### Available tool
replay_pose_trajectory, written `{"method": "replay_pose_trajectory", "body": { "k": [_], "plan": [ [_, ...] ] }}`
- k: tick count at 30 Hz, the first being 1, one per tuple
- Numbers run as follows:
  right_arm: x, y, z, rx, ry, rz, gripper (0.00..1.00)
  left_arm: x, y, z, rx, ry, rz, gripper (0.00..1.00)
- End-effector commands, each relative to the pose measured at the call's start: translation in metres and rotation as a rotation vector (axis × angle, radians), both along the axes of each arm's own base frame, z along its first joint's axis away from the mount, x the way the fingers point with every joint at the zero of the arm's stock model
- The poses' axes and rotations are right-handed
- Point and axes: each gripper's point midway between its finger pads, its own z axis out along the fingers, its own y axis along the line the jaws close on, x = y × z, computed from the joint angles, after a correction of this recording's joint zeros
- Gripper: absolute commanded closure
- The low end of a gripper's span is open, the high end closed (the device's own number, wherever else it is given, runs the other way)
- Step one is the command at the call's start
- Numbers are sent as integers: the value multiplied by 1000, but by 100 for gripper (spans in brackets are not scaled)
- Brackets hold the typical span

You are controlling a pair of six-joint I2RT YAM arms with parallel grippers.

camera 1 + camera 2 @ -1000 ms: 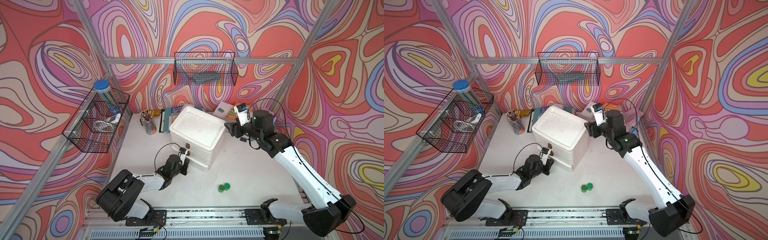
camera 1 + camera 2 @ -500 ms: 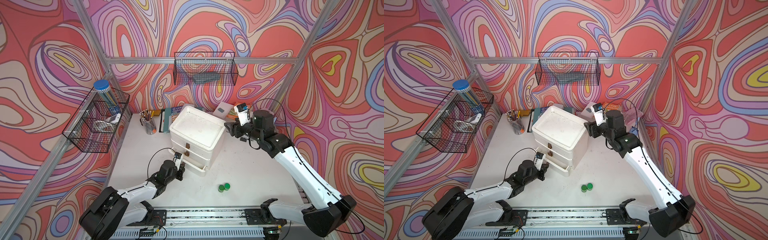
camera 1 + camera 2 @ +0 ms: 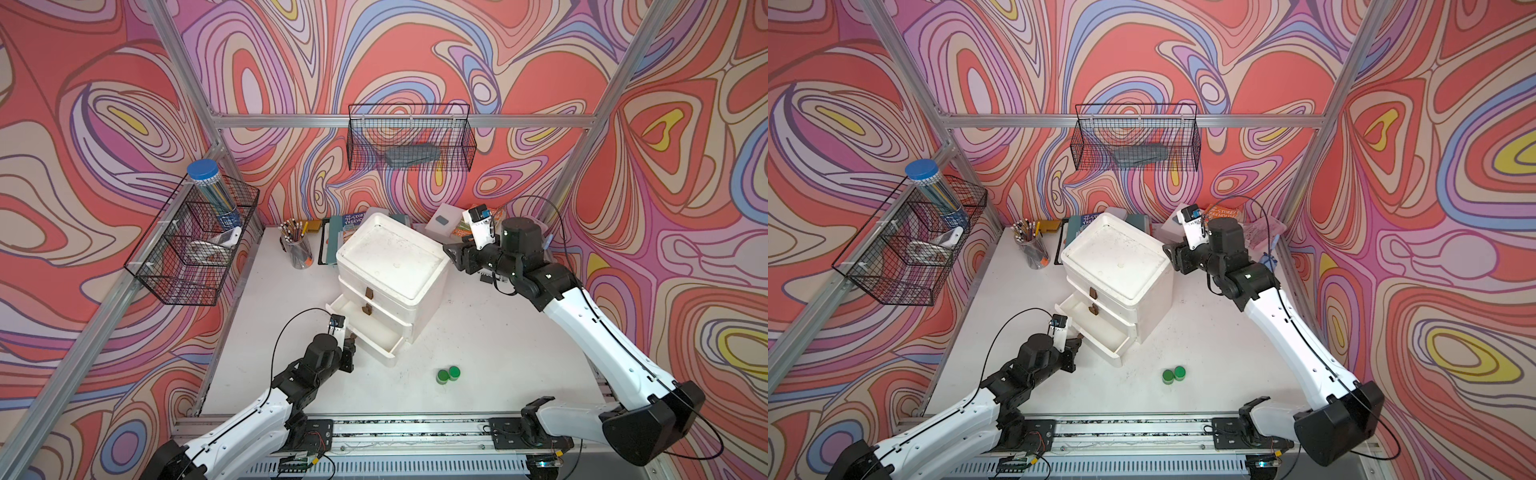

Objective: Put the paint cans in the drawer according to color
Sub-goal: Open the drawer in the storage box.

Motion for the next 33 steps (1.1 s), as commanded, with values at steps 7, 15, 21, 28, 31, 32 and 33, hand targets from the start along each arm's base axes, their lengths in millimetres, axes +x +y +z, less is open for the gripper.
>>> {"method": "replay_pose_trajectory", "body": {
  "k": [7, 15, 21, 28, 31, 32, 33],
  "plan": [
    [-73, 141, -15, -153, 107, 395, 42, 5, -3, 5, -7, -11, 6, 100],
    [-138, 205, -76, -268, 211, 463, 50, 4, -2, 6, -13, -23, 11, 100],
    [-154, 211, -141, -361, 380, 361, 60, 5, -2, 3, -11, -18, 16, 100],
    [-135, 203, -204, -459, 399, 206, 66, 5, -4, 0, -11, -7, 9, 100],
    [-120, 202, -216, -489, 368, 140, 66, 5, -4, 1, -10, -6, 6, 100],
    [-115, 202, -218, -494, 356, 118, 65, 5, -4, 0, -10, -4, 7, 100],
    [-109, 201, -219, -491, 346, 95, 65, 5, -5, 1, -11, -4, 5, 100]
  ]
}}
